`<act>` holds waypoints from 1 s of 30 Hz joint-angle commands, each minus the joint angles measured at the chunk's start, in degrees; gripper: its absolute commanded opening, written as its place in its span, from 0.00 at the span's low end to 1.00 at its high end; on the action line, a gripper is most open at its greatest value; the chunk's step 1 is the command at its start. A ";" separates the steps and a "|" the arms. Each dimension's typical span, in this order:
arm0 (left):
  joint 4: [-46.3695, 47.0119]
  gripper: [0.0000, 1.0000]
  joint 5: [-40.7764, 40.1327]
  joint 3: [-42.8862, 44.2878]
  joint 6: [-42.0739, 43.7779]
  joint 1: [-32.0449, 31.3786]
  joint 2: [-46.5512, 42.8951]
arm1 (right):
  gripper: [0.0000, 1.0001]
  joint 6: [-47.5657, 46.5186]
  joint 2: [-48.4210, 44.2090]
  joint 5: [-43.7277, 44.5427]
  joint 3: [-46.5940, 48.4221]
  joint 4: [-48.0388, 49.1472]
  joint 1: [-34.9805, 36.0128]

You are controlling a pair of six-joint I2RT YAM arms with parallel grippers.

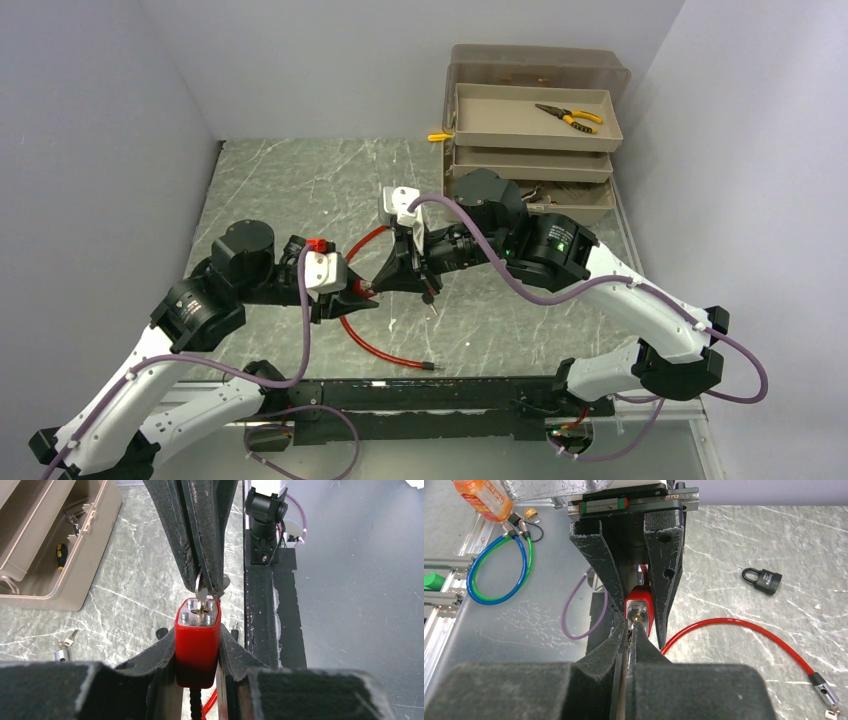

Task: Unlock with the key
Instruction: Unlock the lock.

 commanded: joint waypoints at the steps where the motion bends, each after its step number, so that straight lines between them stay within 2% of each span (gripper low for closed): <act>1: 2.68 0.00 2.69 0.97 -1.54 0.43 -0.40 | 0.00 -2.29 -0.76 4.62 3.11 -2.15 -0.25; 22: 2.40 0.00 5.56 -0.40 -2.53 0.52 0.01 | 0.00 -7.80 -2.43 6.95 5.76 -5.10 -0.34; 27: 3.24 0.00 6.87 -1.23 -4.14 0.51 0.01 | 0.00 -11.08 -5.00 9.27 4.65 -4.37 0.43; 30: 4.11 0.00 8.61 -1.46 -5.15 0.50 0.28 | 0.00 -14.26 -5.32 10.76 2.62 -4.22 3.32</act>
